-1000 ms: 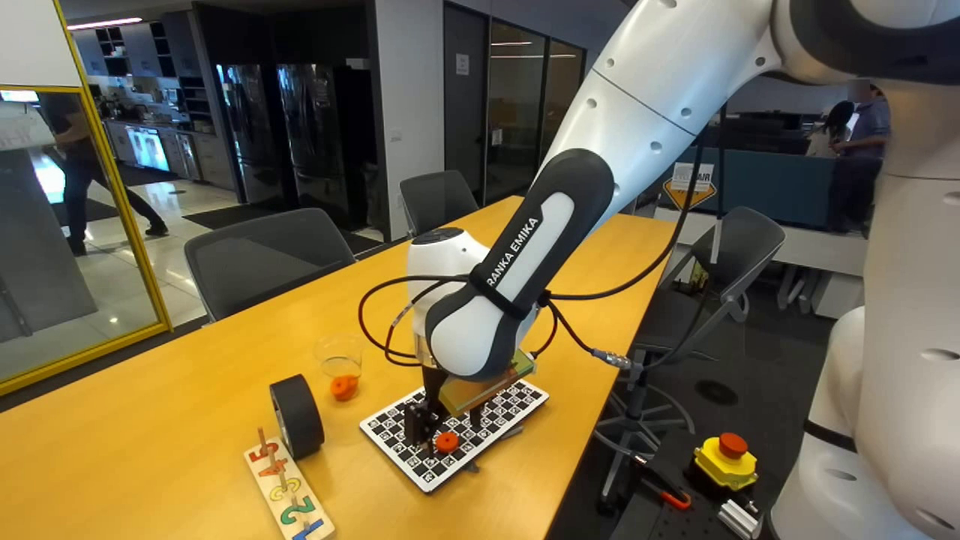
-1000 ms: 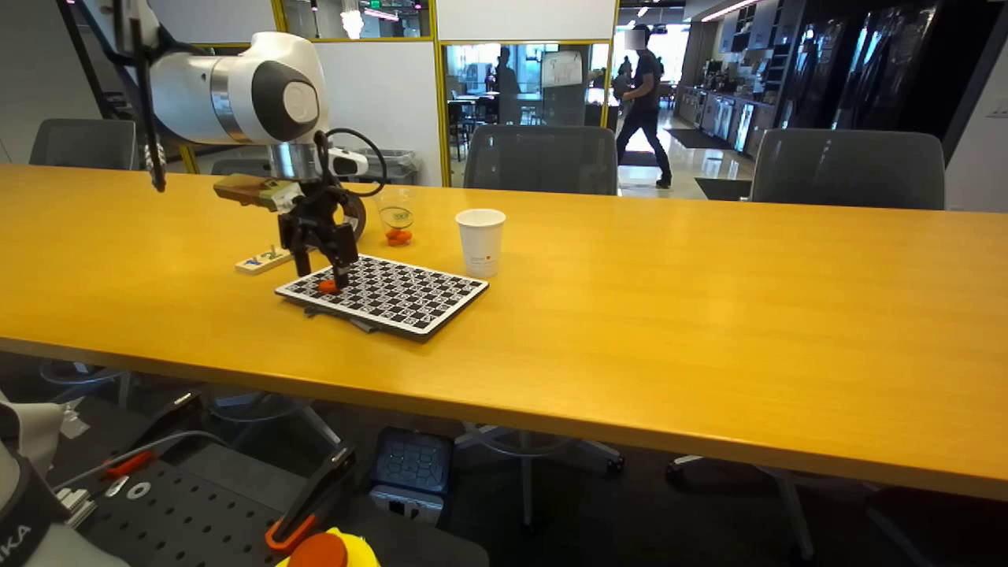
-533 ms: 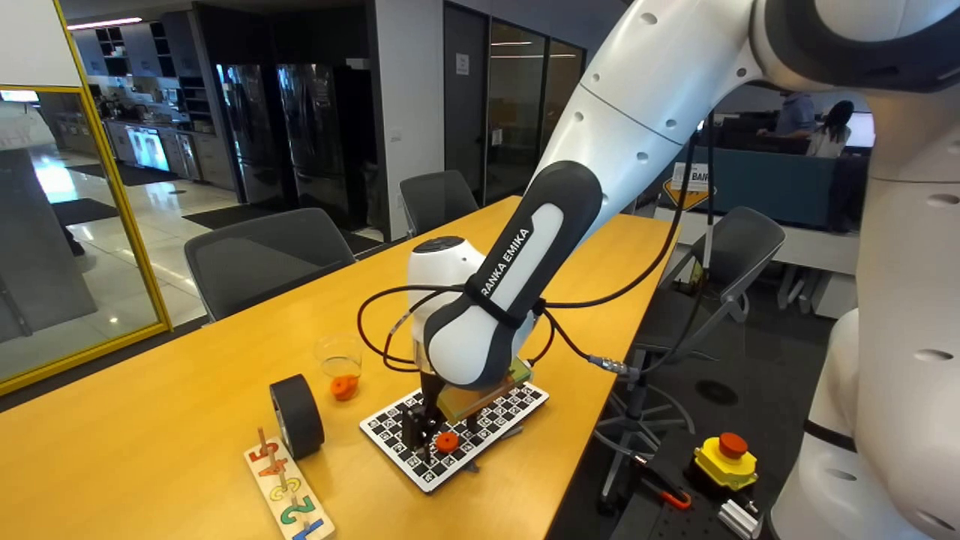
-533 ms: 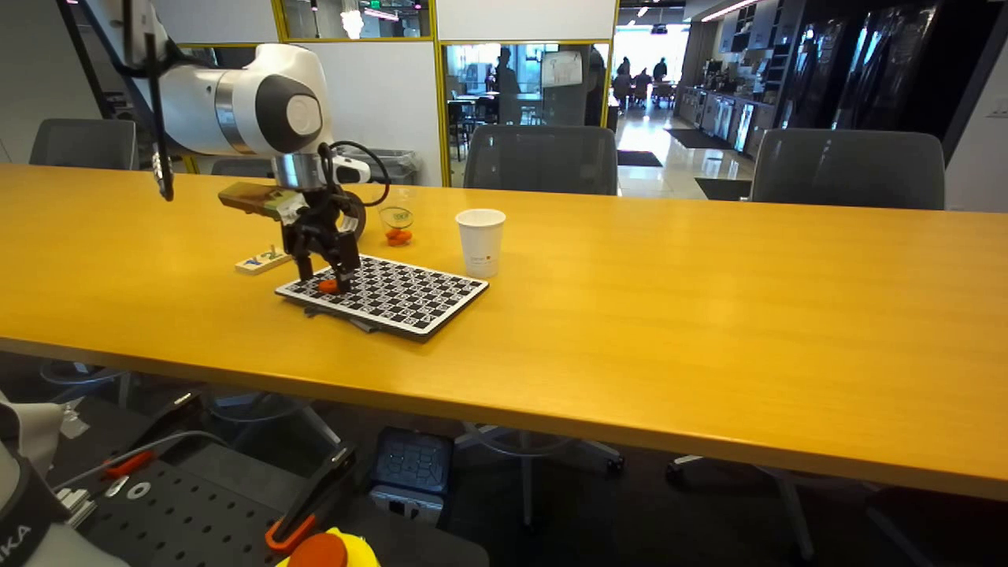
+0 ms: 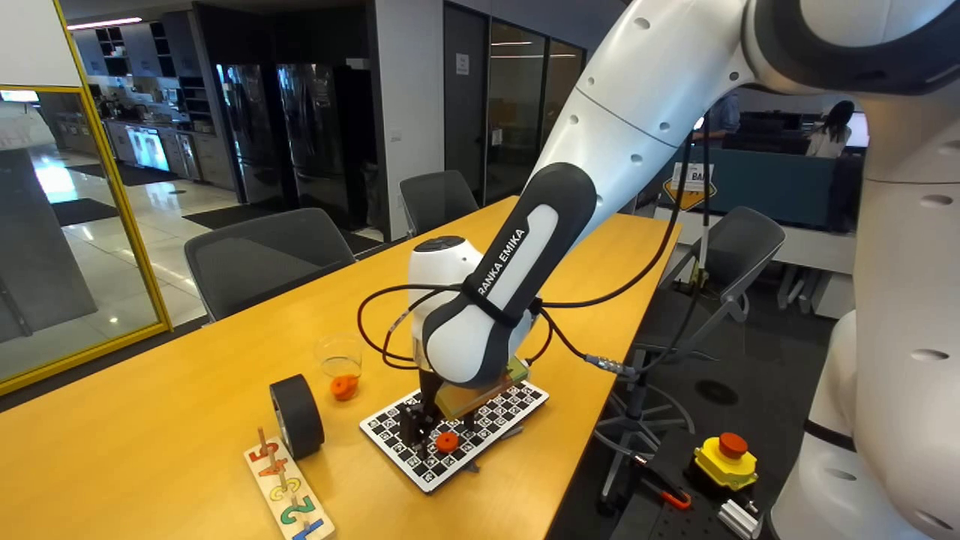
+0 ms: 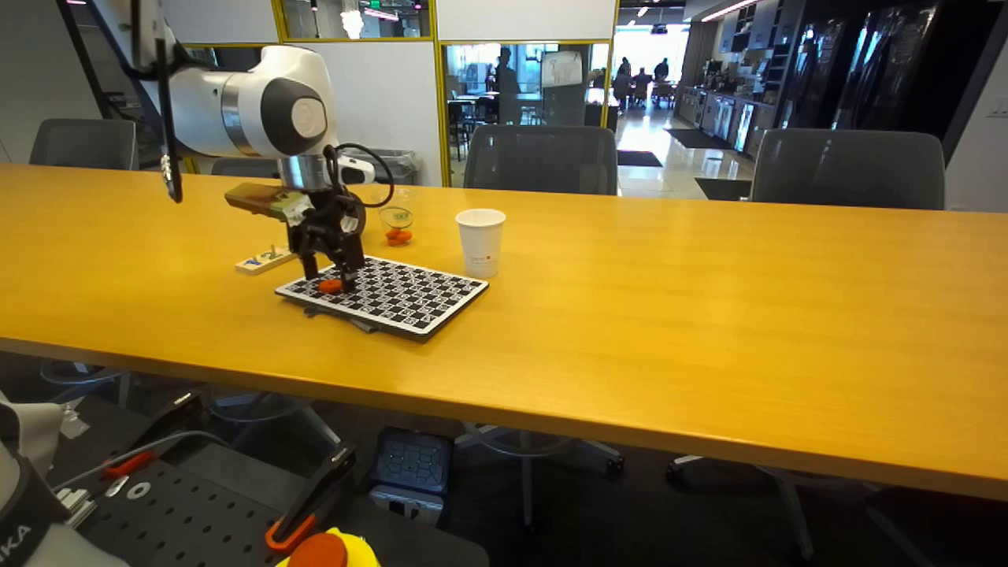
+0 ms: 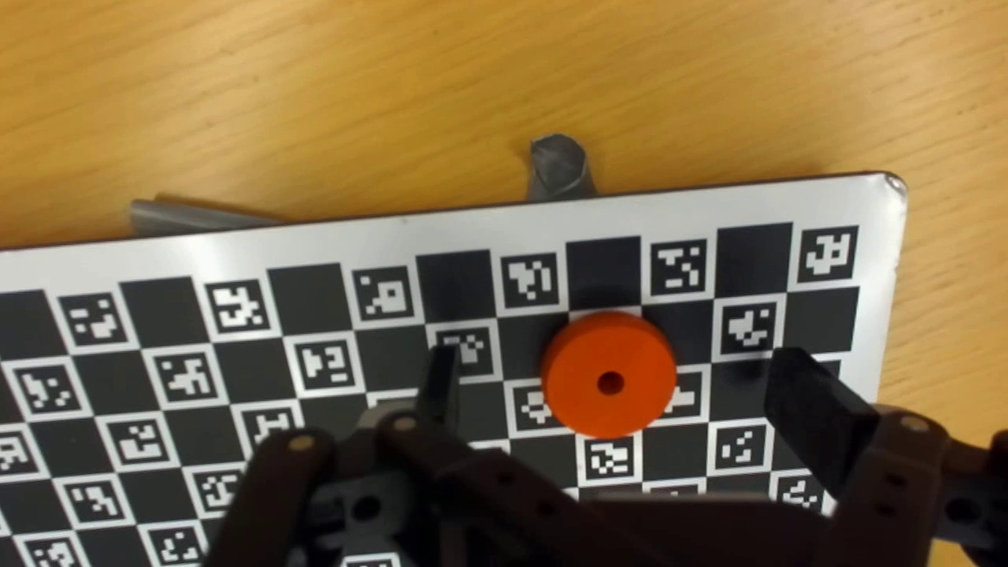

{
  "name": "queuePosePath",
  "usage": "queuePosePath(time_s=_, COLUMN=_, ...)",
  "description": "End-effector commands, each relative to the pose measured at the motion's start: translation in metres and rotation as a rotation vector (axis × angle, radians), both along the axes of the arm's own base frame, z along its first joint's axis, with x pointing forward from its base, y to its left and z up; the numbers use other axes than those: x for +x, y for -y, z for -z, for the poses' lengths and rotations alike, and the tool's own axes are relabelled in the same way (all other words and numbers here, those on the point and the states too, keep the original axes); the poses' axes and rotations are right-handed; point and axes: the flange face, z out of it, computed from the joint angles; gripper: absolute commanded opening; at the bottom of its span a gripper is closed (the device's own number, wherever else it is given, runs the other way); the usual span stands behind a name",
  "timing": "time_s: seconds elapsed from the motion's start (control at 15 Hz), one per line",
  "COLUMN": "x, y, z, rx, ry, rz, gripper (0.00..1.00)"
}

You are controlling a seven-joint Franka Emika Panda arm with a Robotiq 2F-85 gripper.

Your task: Place the rings inside the clear cup

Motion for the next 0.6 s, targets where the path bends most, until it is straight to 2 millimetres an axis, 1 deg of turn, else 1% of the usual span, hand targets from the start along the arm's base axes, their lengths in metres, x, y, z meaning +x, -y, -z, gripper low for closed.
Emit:
queuePosePath(time_s=0.0, x=0.0082, y=0.0009, z=-0.0065, rx=0.015, ry=0.029, rz=-0.006, gripper=1.00)
queuePosePath(time_s=0.13, x=0.0082, y=0.0009, z=-0.0066, rx=0.015, ry=0.029, rz=-0.004, gripper=1.00)
queuePosePath(time_s=0.2, x=0.0078, y=0.0008, z=-0.0063, rx=0.015, ry=0.031, rz=-0.004, gripper=0.75)
queuePosePath(time_s=0.27, x=0.0075, y=0.0007, z=-0.0060, rx=0.015, ry=0.031, rz=-0.006, gripper=0.74)
queuePosePath(time_s=0.33, x=0.0071, y=0.0004, z=-0.0060, rx=0.014, ry=0.029, rz=-0.006, gripper=0.68)
queuePosePath(time_s=0.4, x=0.0068, y=0.0004, z=-0.0061, rx=0.013, ry=0.028, rz=-0.006, gripper=0.58)
queuePosePath(time_s=0.53, x=0.0064, y=0.0003, z=-0.0065, rx=0.013, ry=0.026, rz=-0.006, gripper=0.42)
